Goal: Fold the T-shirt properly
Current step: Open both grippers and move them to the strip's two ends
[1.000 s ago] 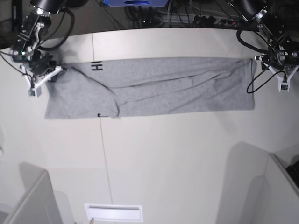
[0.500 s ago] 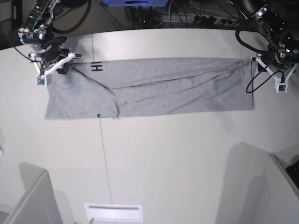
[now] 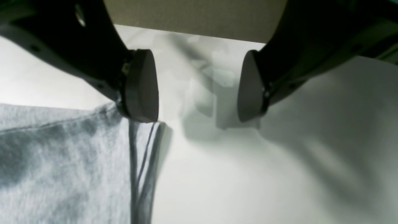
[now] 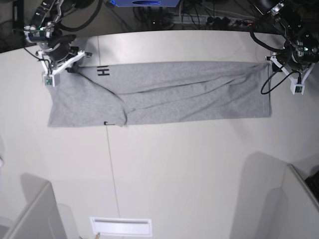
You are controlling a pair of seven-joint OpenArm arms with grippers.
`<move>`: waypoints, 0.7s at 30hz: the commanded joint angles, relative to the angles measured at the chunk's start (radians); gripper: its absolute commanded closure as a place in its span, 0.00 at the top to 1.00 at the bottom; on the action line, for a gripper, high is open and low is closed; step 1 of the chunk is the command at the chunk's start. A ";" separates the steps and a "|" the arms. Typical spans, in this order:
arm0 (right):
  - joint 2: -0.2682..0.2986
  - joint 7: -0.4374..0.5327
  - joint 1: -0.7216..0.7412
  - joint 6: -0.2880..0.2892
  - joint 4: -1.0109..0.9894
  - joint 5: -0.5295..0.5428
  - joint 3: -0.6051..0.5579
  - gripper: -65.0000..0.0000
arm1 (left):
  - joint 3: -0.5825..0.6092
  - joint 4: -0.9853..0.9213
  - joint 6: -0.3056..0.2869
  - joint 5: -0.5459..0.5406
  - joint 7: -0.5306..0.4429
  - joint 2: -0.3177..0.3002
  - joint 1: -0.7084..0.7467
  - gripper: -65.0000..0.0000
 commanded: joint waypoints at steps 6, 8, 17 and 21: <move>0.003 0.021 -0.018 -0.002 0.017 0.008 0.003 0.00 | -0.001 0.021 -0.008 -0.003 -0.008 -0.014 -0.003 0.60; 0.003 0.021 -0.018 -0.002 0.017 0.008 0.003 0.00 | -0.001 0.023 -0.008 -0.003 -0.008 -0.014 -0.003 0.60; 0.003 0.021 -0.019 -0.002 0.017 0.008 0.003 0.00 | 0.055 0.144 -0.008 -0.005 -0.008 -0.012 -0.003 0.60; 0.003 0.027 -0.018 -0.002 0.017 0.008 0.003 0.00 | 0.065 0.138 -0.008 -0.005 -0.009 -0.012 -0.011 0.60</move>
